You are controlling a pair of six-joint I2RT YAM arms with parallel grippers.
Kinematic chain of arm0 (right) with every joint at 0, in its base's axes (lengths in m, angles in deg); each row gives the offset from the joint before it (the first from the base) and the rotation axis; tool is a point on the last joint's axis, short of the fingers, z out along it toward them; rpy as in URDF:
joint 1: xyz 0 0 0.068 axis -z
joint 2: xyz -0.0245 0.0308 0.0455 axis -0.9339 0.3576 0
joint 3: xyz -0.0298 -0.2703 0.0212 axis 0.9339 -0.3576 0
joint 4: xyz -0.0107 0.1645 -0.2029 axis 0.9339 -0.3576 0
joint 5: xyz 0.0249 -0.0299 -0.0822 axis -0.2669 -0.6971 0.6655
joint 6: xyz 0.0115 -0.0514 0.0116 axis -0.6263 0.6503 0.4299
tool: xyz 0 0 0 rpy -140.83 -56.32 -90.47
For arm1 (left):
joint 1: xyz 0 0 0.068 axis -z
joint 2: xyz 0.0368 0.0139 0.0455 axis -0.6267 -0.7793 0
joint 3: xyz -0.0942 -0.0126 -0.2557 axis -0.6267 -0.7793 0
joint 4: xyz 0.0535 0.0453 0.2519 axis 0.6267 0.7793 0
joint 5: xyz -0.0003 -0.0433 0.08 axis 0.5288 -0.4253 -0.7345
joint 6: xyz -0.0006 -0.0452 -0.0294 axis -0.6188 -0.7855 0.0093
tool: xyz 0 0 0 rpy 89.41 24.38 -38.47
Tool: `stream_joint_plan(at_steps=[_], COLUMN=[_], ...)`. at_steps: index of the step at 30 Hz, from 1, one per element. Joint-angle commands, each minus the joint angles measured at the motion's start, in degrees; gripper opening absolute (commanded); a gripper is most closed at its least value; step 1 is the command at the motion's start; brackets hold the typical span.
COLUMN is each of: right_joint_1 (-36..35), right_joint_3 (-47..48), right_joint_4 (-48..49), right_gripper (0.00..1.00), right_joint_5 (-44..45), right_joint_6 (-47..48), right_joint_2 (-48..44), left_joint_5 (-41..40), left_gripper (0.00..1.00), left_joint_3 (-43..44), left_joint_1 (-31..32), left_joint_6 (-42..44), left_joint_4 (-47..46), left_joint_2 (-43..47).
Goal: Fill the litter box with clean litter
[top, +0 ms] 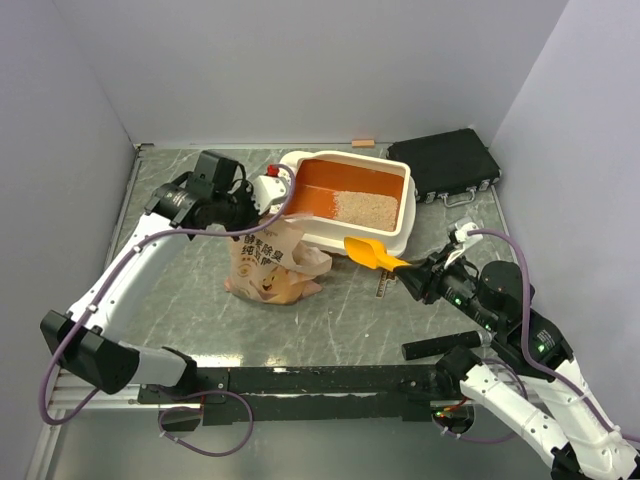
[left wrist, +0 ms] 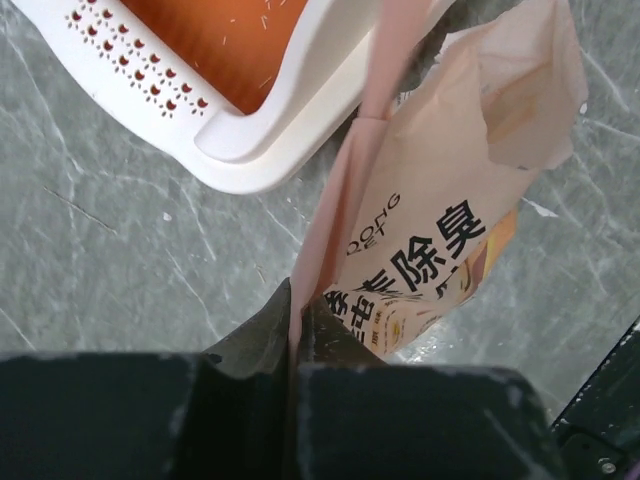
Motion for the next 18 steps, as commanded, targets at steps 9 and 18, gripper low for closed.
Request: stream_joint_plan(at_steps=[9,18], right_joint_1=[-0.42,-1.38], right_joint_3=[7.87,11.39], right_joint_4=[-0.41,1.16], right_gripper=[0.0,0.0], right_joint_5=[-11.41,-18.46], right_joint_6=[-1.32,-3.33], right_joint_2=[7.15,17.0], left_joint_5=[-11.56,-18.61], left_gripper=[0.01,0.01], left_joint_3=[-24.36,-33.18], left_joint_1=[10.93,12.35], left_joint_6=[-7.16,-9.02], left_joint_4=[-20.42,-29.14], left_joint_2=[23.64,37.19])
